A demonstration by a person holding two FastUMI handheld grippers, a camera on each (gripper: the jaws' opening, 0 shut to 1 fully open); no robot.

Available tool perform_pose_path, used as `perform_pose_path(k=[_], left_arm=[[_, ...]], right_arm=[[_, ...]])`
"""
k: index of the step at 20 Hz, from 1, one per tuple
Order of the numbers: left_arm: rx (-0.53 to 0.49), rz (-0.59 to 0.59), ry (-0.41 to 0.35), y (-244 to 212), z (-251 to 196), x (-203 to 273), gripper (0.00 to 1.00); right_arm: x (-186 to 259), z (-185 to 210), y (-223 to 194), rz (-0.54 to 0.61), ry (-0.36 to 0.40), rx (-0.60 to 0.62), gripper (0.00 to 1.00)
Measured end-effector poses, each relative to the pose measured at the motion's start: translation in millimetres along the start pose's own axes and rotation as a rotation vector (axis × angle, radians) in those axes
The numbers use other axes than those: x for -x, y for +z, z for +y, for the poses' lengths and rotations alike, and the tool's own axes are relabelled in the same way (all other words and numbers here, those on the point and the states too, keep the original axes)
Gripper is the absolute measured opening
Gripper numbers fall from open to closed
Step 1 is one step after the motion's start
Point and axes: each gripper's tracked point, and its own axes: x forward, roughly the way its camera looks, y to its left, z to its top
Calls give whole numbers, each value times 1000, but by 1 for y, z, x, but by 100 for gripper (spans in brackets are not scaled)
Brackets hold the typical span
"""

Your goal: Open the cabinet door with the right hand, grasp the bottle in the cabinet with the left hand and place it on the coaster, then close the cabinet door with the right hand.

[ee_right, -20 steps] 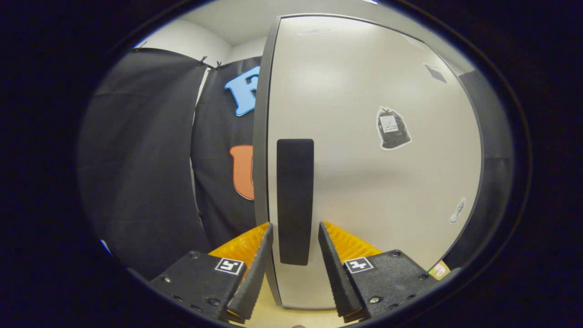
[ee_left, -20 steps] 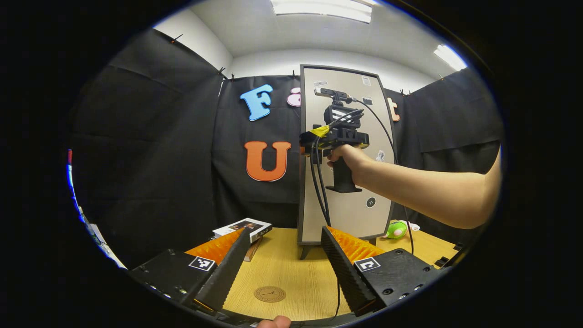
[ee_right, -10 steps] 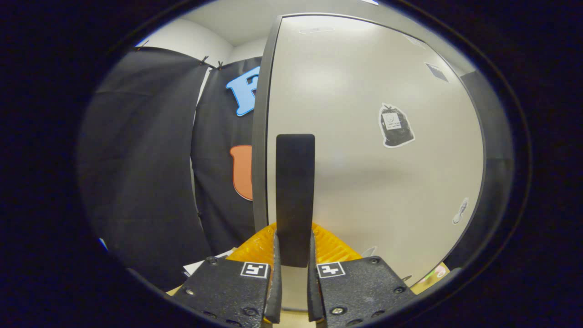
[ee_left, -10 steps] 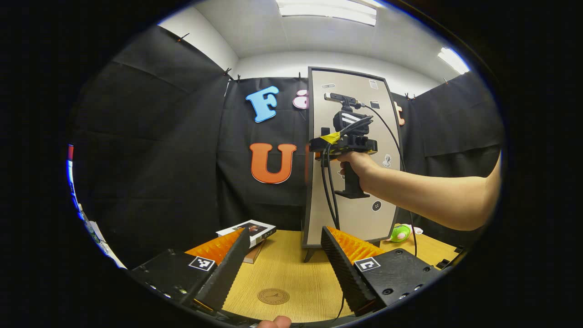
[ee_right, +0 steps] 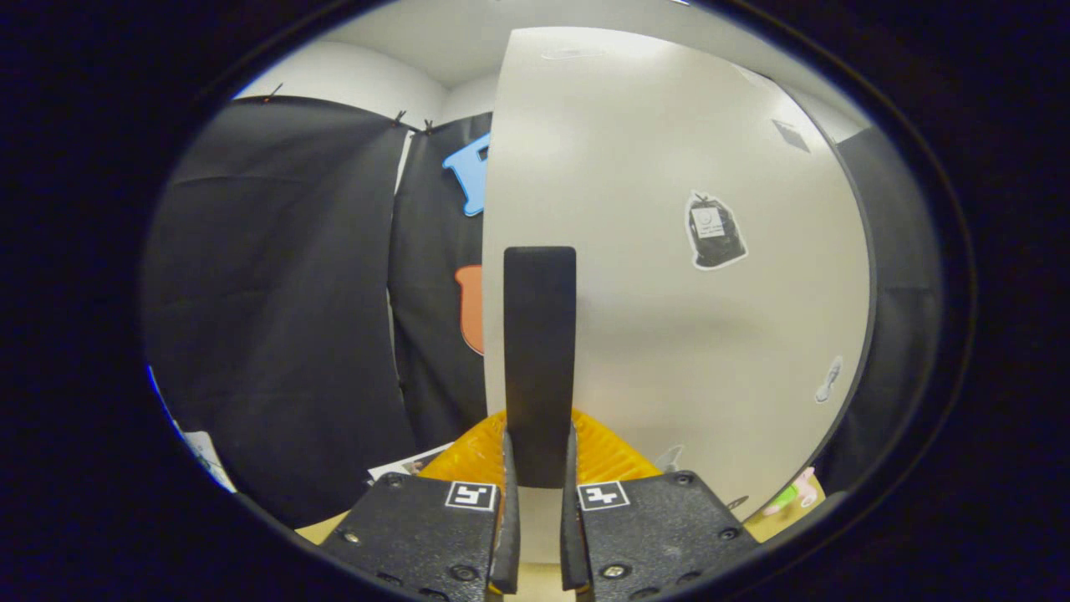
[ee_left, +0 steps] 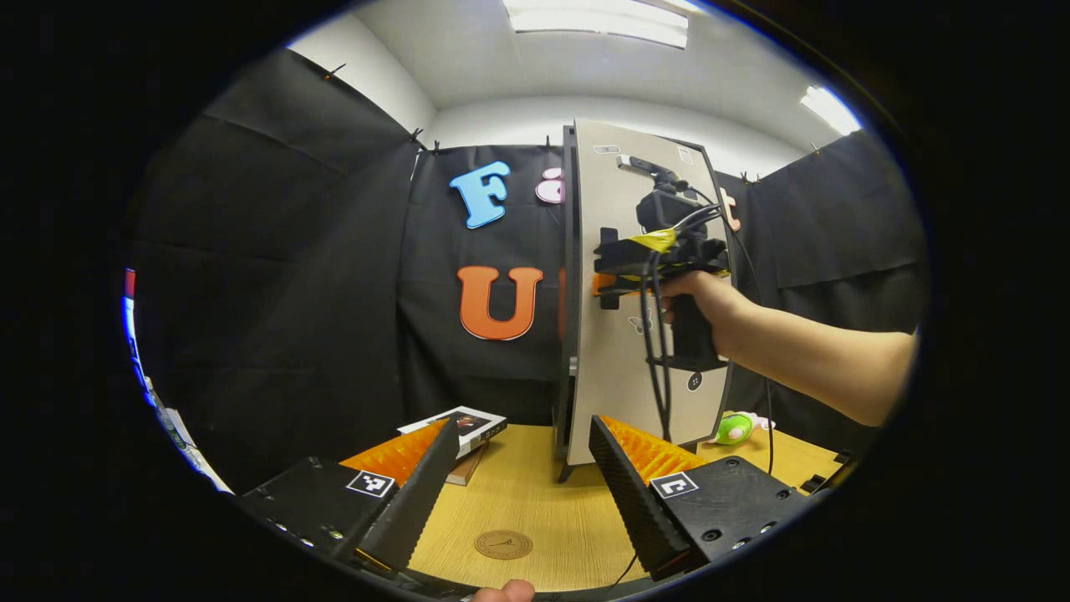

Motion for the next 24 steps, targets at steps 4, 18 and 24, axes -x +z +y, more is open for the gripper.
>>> perform_pose_path(k=[4,18,24], left_arm=[[-8,-8,-13,4,-8,0,95],[-9,-18,-73,9,-47,1,95],[-19,-17,-100,8,-70,1,95]], right_arm=[[44,-7,-6,3,41,-7,22],[203,-72,-13,-27,81,-5,22],[246,-106,-16,-21,68,-28,22]])
